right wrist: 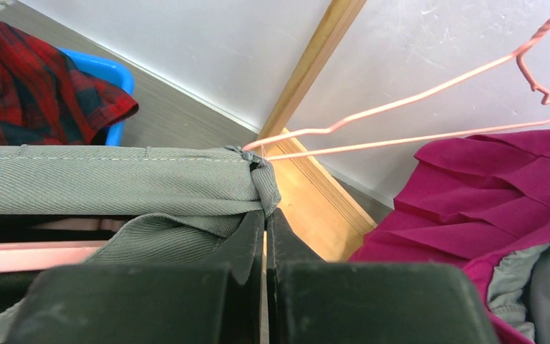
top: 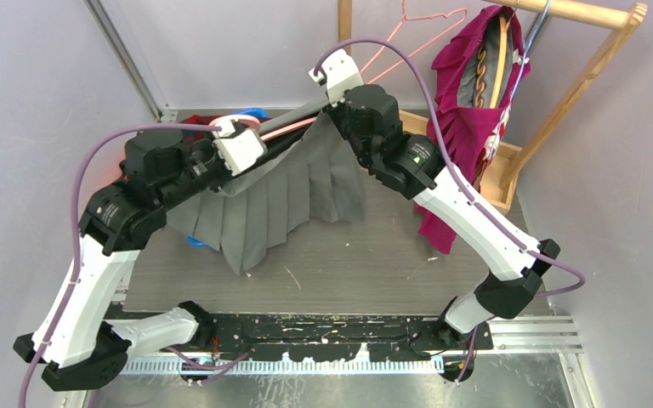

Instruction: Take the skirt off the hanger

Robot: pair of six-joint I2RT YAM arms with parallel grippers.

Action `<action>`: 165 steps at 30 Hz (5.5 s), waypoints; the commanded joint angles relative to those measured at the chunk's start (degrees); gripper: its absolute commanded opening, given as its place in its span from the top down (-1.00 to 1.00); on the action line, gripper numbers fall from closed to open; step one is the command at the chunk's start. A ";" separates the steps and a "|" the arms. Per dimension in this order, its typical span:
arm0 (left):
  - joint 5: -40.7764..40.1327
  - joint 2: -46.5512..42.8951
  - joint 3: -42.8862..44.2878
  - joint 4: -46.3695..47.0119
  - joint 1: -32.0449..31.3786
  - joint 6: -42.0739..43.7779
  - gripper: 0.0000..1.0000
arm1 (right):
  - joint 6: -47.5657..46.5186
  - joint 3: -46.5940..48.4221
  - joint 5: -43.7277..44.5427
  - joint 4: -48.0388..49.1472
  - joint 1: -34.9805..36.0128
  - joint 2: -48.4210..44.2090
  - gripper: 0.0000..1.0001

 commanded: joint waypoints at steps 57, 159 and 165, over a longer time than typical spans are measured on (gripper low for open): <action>-1.77 4.40 6.03 7.24 1.90 -2.79 1.00 | 9.09 -18.30 -4.60 8.12 -15.25 -2.85 0.98; 39.94 18.59 19.62 -8.32 1.85 -3.42 1.00 | -4.48 3.05 -32.87 -20.33 4.14 -6.24 0.01; 40.67 17.64 19.03 -7.63 1.81 -4.16 1.00 | -3.99 3.20 -32.31 -19.25 4.19 -4.87 0.01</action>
